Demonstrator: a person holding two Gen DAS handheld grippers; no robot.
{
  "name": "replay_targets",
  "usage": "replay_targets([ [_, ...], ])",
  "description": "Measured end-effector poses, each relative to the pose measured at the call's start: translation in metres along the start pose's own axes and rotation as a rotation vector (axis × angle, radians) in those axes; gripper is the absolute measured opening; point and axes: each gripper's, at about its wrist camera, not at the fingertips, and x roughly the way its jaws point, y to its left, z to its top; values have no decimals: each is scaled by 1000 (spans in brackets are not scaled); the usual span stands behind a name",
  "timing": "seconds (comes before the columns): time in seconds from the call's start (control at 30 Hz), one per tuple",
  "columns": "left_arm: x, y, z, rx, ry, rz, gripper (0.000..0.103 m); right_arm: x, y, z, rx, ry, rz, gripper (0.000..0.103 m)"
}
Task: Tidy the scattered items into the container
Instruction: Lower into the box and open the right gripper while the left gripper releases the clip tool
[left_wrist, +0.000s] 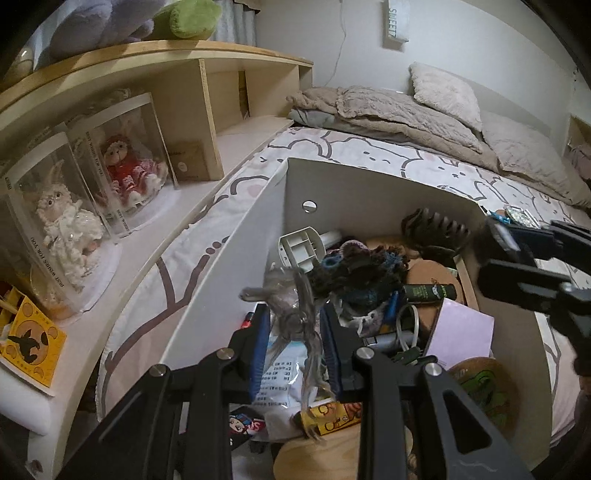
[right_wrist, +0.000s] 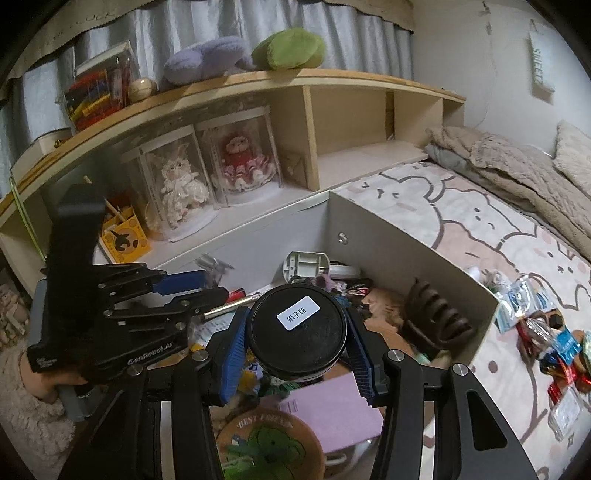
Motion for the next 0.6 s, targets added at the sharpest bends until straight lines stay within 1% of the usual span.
replay_targets([
  [0.03,-1,1,0,-5,-3,-1,48,3,1,1,0,5,2,51],
  [0.07,-2,2,0,-9,-8,-2,56,5,1,1,1,9,4,51],
  [0.33,-23,9,4,-35,-64,-16,57,25,-2,7,29,43,43,51],
  [0.6,-47,9,12,-26,-124,1,57,43,0,14,37,83,72,51],
])
